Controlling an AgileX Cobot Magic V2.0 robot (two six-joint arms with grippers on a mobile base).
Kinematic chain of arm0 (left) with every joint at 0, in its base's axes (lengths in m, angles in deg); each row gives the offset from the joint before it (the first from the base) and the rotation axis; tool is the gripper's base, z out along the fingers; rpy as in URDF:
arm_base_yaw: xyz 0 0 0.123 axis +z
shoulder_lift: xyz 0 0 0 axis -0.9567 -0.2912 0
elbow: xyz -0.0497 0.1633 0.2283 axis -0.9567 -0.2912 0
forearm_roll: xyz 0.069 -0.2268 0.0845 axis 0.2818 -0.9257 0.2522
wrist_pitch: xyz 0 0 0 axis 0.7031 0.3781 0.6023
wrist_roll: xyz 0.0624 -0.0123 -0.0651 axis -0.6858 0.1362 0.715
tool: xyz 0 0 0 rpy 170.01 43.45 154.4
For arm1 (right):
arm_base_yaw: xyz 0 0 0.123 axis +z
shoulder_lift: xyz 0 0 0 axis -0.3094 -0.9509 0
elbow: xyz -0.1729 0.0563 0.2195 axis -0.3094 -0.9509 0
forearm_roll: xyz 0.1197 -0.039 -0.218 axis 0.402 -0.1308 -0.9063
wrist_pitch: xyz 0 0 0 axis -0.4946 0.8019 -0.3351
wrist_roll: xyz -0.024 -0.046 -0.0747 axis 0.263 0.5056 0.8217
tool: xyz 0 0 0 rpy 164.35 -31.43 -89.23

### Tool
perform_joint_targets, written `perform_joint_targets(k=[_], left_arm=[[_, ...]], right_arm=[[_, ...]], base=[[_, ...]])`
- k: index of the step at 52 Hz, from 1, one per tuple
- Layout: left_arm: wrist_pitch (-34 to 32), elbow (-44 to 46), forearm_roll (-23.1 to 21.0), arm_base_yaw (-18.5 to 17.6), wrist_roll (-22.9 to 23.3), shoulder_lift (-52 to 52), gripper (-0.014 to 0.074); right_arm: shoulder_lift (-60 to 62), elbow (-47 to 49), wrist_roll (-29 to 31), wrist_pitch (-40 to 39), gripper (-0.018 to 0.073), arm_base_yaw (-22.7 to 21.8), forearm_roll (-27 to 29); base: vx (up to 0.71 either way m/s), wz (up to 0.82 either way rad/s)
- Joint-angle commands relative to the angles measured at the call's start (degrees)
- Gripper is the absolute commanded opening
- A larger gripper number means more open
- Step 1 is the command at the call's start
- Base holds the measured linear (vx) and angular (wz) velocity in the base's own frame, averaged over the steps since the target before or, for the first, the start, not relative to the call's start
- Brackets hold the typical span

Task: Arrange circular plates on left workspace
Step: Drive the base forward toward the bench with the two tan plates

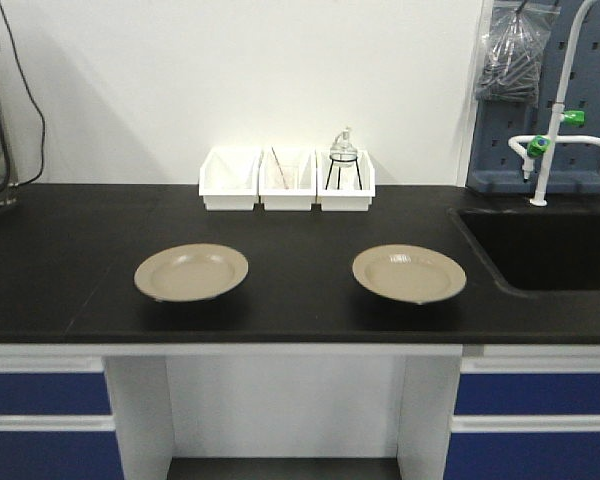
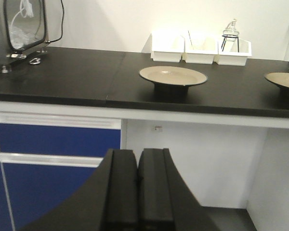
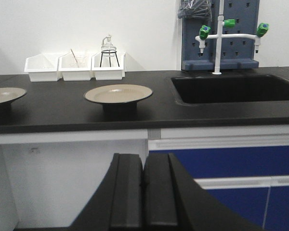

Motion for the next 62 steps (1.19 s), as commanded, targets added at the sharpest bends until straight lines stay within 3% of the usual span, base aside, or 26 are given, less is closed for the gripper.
perform_joint_targets(k=[1, 62], left_arm=[[-4.7, -1.1, -0.2, -0.3, 0.5, 0.9, 0.0], [-4.7, -1.1, -0.2, -0.3, 0.5, 0.9, 0.0]], right_arm=[[0.8, -1.1, 0.5, -4.8, -0.0004, -0.4, -0.7], [0.8, -1.1, 0.6, -4.8, -0.0004, -0.4, -0.7]], base=[[0.52, -0.02], [0.43, 0.0]])
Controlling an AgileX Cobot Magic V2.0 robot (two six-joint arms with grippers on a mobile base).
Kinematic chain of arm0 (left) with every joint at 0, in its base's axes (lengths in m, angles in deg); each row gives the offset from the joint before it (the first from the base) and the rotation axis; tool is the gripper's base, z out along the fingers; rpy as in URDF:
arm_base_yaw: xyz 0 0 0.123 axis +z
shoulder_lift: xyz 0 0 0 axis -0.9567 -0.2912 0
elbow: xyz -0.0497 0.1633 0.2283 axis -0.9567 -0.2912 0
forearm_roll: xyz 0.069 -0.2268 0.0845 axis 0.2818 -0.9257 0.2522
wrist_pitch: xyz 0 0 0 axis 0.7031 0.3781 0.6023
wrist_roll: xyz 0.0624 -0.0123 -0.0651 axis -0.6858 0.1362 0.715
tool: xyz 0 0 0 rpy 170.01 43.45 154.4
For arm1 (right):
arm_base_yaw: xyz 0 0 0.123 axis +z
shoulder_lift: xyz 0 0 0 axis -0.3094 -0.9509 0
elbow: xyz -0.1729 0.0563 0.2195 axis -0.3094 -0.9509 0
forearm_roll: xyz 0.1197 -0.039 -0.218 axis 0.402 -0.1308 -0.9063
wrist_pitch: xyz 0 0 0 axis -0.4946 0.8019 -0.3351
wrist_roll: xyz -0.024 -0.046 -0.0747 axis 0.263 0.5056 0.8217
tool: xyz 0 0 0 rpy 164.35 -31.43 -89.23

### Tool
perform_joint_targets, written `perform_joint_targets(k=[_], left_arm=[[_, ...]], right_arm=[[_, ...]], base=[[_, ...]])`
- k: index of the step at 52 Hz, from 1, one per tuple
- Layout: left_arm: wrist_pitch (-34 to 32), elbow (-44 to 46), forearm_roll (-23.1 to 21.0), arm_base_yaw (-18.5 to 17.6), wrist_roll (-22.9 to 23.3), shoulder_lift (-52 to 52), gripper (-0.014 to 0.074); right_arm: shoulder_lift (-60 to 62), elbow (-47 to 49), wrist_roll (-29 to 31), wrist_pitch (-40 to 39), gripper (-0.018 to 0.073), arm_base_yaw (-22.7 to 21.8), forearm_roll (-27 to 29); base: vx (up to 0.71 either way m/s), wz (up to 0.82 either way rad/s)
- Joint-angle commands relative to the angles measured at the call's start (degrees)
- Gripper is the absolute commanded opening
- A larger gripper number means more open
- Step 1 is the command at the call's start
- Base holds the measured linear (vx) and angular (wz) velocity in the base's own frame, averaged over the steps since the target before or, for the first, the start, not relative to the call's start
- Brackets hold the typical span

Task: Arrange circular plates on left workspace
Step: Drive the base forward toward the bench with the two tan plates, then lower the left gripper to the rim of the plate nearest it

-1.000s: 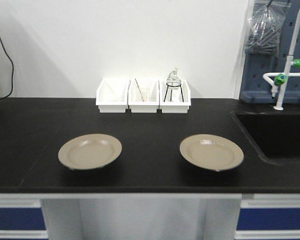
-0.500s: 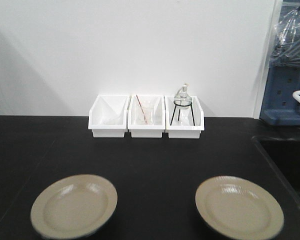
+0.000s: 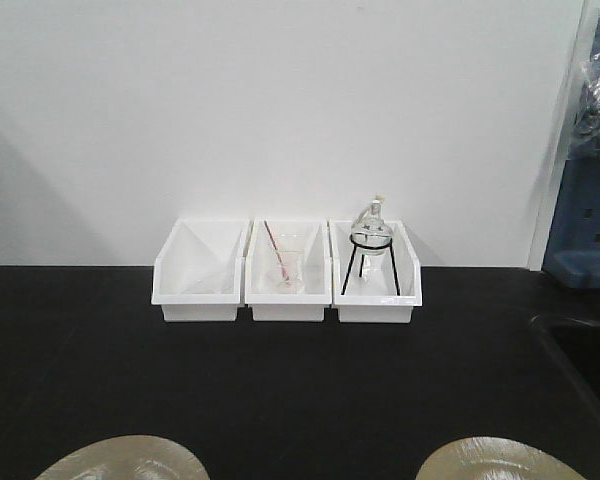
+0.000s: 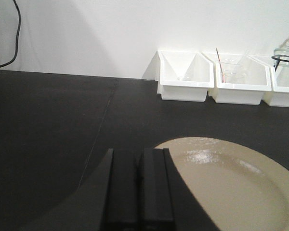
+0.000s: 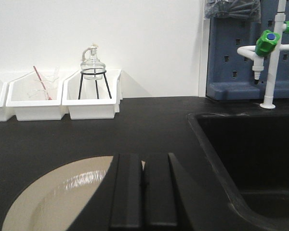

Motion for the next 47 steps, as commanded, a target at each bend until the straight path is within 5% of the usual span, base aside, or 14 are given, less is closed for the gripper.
perform_joint_targets(k=[1, 33, 40, 47], left_arm=[[-4.7, -1.1, -0.2, -0.3, 0.5, 0.9, 0.0], [-4.7, -1.1, -0.2, -0.3, 0.5, 0.9, 0.0], [-5.4, -1.0, -0.7, -0.3, 0.5, 0.9, 0.0], [-13.5, -0.1, -0.9, -0.3, 0.6, 0.9, 0.0]], right_arm=[[0.8, -1.1, 0.6, -4.8, -0.0004, -0.4, -0.7], [0.8, -1.1, 0.6, -5.1, -0.0004, -0.4, -0.7], [0.8, -1.1, 0.6, -9.9, -0.0004, -0.4, -0.7], [0.8, -0.7, -1.0, -20.0, -0.0004, -0.4, 0.5]], base=[[0.21, 0.0], [0.07, -0.03], [0.0, 0.0], [0.0, 0.0]])
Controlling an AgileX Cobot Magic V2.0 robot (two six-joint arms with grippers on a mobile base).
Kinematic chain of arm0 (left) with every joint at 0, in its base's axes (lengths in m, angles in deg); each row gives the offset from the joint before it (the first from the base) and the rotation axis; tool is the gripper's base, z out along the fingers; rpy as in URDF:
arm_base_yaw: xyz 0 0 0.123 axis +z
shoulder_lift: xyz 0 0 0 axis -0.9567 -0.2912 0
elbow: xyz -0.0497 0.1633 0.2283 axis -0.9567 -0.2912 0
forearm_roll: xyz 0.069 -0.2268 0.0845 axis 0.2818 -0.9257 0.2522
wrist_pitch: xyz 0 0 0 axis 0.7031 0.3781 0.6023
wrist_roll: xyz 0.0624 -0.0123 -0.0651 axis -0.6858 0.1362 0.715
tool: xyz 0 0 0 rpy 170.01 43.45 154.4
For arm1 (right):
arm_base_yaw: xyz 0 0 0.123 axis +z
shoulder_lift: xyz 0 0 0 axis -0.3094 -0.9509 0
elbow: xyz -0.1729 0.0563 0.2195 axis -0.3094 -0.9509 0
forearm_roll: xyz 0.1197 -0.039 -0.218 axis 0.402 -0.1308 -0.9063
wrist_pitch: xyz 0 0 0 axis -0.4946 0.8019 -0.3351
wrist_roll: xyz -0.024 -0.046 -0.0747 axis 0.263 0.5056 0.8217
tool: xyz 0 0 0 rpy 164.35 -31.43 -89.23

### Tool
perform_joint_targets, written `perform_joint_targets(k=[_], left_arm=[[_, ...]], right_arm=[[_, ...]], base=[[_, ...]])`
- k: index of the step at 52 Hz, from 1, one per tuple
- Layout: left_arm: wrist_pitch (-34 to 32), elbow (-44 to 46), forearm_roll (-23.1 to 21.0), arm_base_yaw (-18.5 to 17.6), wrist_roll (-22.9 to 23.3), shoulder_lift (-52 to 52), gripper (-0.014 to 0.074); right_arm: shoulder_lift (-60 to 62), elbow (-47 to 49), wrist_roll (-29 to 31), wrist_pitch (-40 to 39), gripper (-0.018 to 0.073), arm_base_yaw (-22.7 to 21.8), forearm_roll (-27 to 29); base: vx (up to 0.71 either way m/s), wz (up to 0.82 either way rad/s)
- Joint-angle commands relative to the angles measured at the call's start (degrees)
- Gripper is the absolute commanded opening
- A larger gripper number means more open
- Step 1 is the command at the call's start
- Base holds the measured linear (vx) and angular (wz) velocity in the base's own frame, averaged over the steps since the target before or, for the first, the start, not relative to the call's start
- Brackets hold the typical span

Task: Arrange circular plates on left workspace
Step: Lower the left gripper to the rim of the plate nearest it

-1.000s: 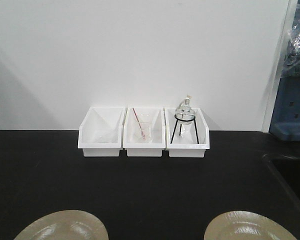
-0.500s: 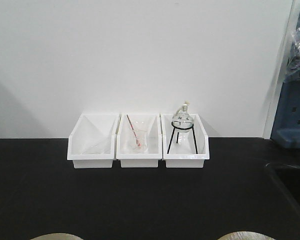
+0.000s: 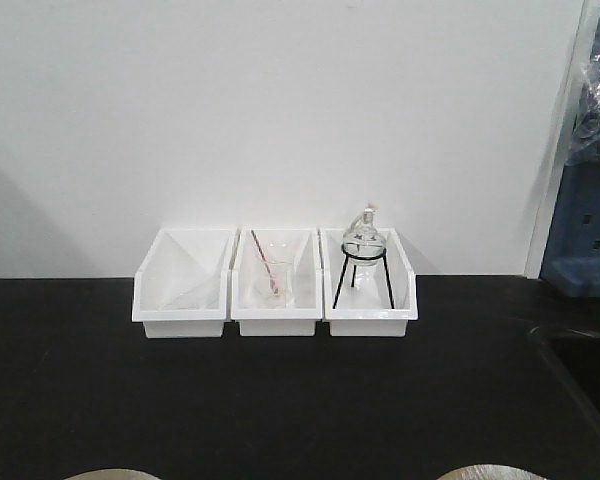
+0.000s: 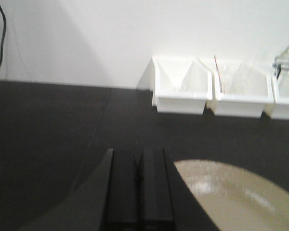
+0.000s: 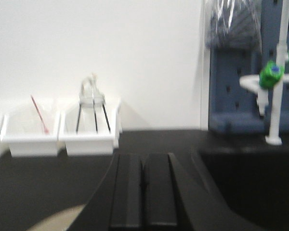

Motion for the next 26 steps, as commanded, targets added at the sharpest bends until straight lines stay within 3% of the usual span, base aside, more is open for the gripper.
perform_joint_targets(k=[1, 6, 13, 21, 26], left_arm=[[-11.6, 0.1, -1.2, -0.3, 1.1, 0.9, 0.0], [-10.3, 4.0, -5.4, -0.4, 6.3, 0.8, 0.0], [2.8, 14.0, -5.6, -0.4, 7.6, -1.2, 0.0], [15.1, 28.7, -7.1, -0.5, 6.3, -13.6, 0.0], [19.8, 35.9, -10.3, -1.0, 5.3, -23.8, 0.0]], right_arm=[[0.8, -0.3, -2.6, -13.6, -0.0004, -0.3, 1.2], [0.7, 3.6, -10.7, -12.9, -0.0004, -0.3, 3.3], [-3.1, 13.5, -19.7, -1.7, -0.0004, -0.3, 3.4], [-17.5, 27.2, -20.0, 15.1, -0.0004, -0.3, 5.6], [-28.4, 35.2, -15.2, 23.3, -0.0004, -0.3, 10.0]], base=[[0.0, 0.0], [0.0, 0.0], [0.0, 0.0], [0.0, 0.0], [0.0, 0.0]])
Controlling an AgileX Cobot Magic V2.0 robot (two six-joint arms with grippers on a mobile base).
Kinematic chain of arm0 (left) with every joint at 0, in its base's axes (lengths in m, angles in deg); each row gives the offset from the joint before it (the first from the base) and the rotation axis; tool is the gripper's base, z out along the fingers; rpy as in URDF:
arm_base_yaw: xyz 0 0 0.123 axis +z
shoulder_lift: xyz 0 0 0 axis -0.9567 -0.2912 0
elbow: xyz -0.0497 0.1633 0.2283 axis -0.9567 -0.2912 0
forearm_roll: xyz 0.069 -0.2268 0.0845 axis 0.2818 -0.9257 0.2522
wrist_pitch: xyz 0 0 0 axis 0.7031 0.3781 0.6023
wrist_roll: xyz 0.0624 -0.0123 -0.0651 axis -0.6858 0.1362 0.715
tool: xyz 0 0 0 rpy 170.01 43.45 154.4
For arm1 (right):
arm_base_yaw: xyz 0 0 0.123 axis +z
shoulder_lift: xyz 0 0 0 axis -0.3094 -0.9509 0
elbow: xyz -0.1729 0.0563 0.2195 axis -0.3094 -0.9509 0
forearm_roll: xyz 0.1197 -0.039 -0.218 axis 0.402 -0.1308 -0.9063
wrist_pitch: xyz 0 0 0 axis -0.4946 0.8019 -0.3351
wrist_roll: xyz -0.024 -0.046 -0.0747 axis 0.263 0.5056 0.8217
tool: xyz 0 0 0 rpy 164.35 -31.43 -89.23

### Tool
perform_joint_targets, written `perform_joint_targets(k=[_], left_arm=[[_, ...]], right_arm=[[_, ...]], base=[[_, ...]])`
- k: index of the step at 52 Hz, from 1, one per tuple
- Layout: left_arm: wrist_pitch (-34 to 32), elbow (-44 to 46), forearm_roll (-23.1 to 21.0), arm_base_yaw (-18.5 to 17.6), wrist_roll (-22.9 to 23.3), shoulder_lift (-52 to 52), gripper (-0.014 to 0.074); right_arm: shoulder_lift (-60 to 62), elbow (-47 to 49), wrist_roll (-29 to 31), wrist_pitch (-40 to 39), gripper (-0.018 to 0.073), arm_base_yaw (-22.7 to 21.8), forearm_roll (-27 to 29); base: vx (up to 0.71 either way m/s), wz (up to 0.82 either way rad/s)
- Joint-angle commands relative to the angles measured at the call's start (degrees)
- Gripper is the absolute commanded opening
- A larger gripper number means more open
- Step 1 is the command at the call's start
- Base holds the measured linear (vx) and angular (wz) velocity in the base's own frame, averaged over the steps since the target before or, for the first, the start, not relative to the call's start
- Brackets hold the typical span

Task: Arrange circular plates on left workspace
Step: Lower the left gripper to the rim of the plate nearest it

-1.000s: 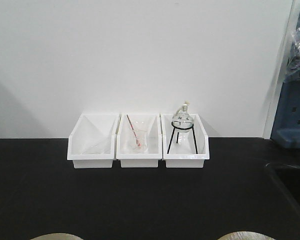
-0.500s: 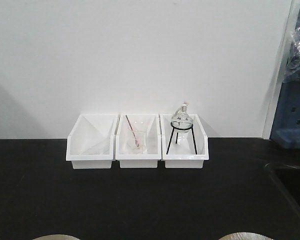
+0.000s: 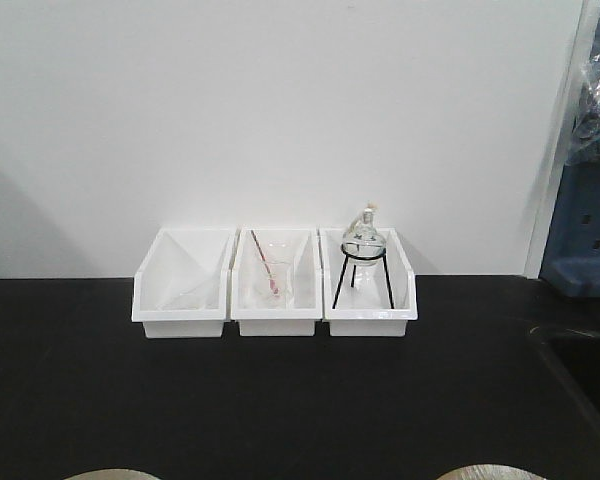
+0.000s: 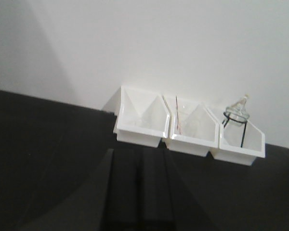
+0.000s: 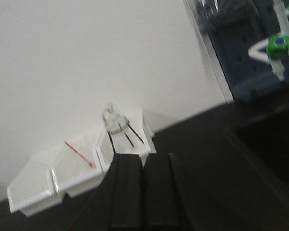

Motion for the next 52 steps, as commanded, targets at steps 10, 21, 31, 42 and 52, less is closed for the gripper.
perform_joint_targets(k=[10, 21, 31, 42, 52], left_arm=[[10.0, 19.8, -17.4, -1.4, -16.0, -28.5, 0.0], [19.3, 23.8, -43.1, 0.9, -34.3, -46.6, 0.0], [33.6, 23.7, -47.8, 11.1, -41.7, -54.1, 0.0], [34.9, 21.7, -47.1, 22.3, -41.8, -57.1, 0.0], [35.1, 18.3, -43.1, 24.1, -40.2, -61.6, 0.0]], right_arm=[[-29.3, 21.1, 32.3, 17.4, -0.0004, -0.3, 23.7], [-48.0, 26.9, 60.2, 31.0, -0.0004, -0.5, 54.1], [-54.5, 26.7, 69.5, 40.1, -0.0004, -7.0, 63.3], [-54.7, 26.7, 71.2, 43.3, -0.0004, -19.9, 73.4], [-54.7, 26.7, 71.3, 44.3, -0.0004, -21.6, 75.1]], base=[[0.0, 0.0], [0.0, 0.0], [0.0, 0.0], [0.0, 0.0], [0.0, 0.0]])
